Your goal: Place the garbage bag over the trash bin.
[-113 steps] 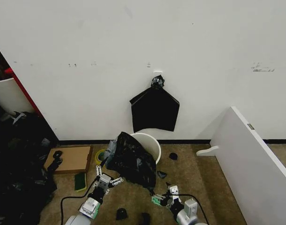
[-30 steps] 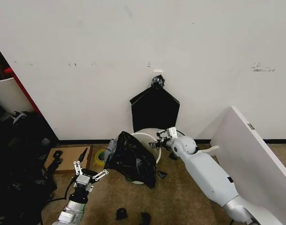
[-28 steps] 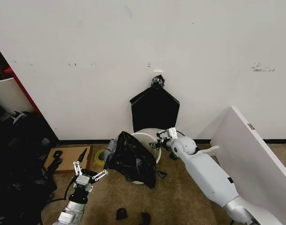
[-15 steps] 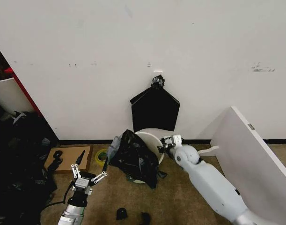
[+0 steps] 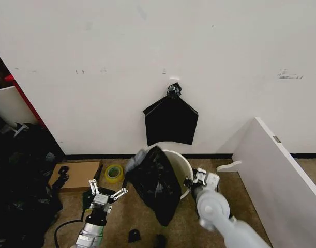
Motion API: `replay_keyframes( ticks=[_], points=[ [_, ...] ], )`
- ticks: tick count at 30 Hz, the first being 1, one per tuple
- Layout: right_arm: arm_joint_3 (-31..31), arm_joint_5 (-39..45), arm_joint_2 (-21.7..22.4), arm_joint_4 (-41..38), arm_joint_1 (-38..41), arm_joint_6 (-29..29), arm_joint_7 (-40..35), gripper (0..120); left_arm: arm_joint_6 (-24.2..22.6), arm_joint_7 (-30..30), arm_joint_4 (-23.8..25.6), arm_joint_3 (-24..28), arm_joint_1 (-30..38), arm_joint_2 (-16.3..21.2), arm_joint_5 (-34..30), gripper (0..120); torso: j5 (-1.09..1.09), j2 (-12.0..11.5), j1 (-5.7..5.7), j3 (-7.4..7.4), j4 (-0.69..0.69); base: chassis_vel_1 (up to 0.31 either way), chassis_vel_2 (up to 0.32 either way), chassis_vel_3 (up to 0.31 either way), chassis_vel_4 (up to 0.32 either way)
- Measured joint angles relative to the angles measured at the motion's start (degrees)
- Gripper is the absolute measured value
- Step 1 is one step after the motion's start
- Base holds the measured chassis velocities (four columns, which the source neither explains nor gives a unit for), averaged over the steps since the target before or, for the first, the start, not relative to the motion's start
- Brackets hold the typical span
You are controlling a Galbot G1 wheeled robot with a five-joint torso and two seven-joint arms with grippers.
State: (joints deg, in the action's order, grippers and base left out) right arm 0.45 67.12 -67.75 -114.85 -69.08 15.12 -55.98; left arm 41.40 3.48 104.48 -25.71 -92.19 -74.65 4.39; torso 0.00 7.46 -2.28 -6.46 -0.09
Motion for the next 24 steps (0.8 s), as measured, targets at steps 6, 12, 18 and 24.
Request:
replay_keyframes(
  ticks=[6, 12, 18, 24],
  points=[
    [0.3, -2.3, -3.8, 2.1, -1.6, -3.8, -4.4, 0, 0.0, 0.6, 0.7, 0.2, -0.6, -0.3, 0.5, 100, 0.02, 0.0, 0.0, -0.01, 0.01, 0.0, 0.0, 0.0, 0.0],
    [-0.5, -3.3, -5.4, 4.5, -0.2, -4.2, -6.3, 0, 0.1, 0.9, 1.2, -0.1, -0.9, -0.2, 0.5, 100, 0.01, 0.0, -0.01, -0.01, 0.01, 0.0, 0.0, 0.0, 0.0],
    [-1.5, -3.5, -5.3, 3.8, -0.6, -4.1, -6.7, 11, 0.3, 1.2, 0.8, -0.5, -0.9, 0.0, 0.3, 100, 0.01, 0.0, -0.01, -0.01, 0.01, 0.0, 0.0, 0.0, 0.0],
    [-2.6, -14.1, -2.8, 0.4, -2.5, -8.8, -6.8, 32, 0.5, 1.5, 0.7, -1.4, -1.1, 0.1, 0.1, 100, 0.02, 0.0, -0.01, -0.01, -0.01, 0.0, 0.0, 0.0, 0.0]
  ],
)
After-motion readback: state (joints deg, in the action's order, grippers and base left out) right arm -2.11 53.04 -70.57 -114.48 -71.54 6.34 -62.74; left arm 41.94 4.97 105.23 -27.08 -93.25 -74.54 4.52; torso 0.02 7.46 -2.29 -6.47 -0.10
